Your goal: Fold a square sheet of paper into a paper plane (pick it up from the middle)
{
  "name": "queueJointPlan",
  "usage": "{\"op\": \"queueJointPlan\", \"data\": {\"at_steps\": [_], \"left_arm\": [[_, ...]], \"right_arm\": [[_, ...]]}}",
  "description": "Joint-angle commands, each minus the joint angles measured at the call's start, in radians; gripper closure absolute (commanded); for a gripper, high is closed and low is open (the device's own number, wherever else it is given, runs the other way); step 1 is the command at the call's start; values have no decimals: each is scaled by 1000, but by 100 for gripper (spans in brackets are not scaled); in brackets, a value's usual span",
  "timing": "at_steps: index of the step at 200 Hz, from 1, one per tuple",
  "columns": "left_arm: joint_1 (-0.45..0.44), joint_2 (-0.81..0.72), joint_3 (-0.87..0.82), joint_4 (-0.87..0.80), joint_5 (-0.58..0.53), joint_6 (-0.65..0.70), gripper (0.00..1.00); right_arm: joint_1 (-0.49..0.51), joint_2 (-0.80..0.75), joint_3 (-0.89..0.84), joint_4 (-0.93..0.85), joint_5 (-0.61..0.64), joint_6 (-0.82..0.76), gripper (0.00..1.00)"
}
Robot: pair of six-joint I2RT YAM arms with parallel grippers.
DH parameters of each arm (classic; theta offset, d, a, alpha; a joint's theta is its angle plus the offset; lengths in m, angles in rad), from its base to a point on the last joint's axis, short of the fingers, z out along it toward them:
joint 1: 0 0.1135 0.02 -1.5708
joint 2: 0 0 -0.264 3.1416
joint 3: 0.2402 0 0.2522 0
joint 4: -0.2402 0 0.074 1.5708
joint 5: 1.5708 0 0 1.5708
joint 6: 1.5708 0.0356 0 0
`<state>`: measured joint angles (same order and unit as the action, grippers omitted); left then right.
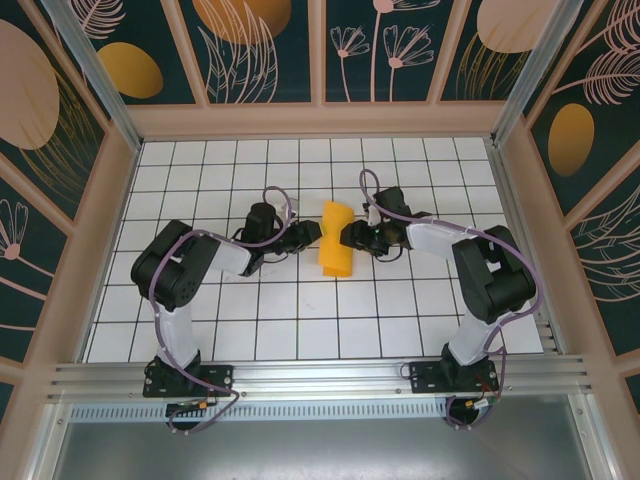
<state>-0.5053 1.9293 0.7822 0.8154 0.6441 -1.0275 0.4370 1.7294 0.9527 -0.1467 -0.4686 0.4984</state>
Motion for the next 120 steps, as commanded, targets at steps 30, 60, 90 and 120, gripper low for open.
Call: {"op": "queueJointPlan", "data": {"at_steps": [30,60,90,120], "left_arm": [[-15,22,29,51,18,-13,97],[-36,26,30,38,-12,-13,100],[-55,37,32,-4,-84,-11,100],[-65,48,48,-69,-131,-6,100]], "right_arm": [[-42,-68,3,-3,-36,3,42],[-73,-97,-31,52,-91,30,39],[-86,-85,-43,66,-77,48,36],[-86,-54,-34,54,-61,52,35]]}}
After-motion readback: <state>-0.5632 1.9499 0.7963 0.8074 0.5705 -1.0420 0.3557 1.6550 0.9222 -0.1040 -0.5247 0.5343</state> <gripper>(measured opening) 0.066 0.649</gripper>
